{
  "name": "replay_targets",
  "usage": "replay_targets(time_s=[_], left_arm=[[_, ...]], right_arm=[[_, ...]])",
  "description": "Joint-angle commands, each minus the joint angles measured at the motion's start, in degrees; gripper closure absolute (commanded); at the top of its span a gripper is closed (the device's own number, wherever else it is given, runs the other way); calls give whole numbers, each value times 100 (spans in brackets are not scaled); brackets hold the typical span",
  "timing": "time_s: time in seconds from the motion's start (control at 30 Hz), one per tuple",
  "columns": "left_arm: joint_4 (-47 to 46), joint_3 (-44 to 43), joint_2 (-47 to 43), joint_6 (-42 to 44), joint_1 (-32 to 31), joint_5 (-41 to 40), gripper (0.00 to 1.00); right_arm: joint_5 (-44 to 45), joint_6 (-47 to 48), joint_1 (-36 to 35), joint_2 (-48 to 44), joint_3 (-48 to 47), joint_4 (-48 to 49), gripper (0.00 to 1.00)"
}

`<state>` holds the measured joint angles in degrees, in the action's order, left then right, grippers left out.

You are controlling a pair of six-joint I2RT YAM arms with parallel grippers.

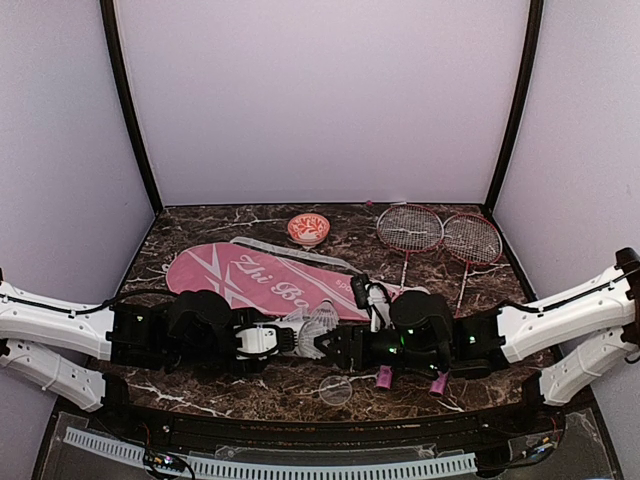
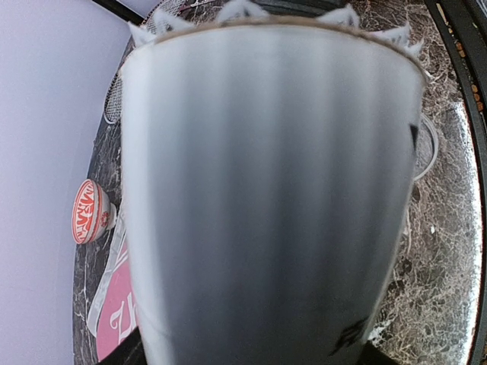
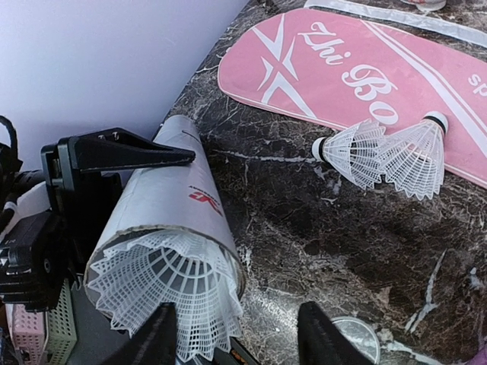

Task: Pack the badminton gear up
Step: Place the shuttlecock in the shuttle tube.

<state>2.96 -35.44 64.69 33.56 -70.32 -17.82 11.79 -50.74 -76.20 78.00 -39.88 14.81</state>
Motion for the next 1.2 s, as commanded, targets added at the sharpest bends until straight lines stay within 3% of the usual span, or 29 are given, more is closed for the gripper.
replay_targets(time_s=[0.0, 0.13, 0.37, 1.17], left_arm=[[-200, -152, -106, -131, 15, 16, 35], [-191, -147, -105, -131, 10, 25, 35], [-192, -145, -101, -134, 12, 25, 35], [-186, -154, -61, -138, 12, 69, 35]], right_arm=[[-43, 22, -5, 64, 14, 247, 57], [-101, 21, -9, 149, -46, 327, 77], [-105, -6, -11, 189, -85, 370, 100], [-151, 394, -123, 915, -1033, -39, 100]])
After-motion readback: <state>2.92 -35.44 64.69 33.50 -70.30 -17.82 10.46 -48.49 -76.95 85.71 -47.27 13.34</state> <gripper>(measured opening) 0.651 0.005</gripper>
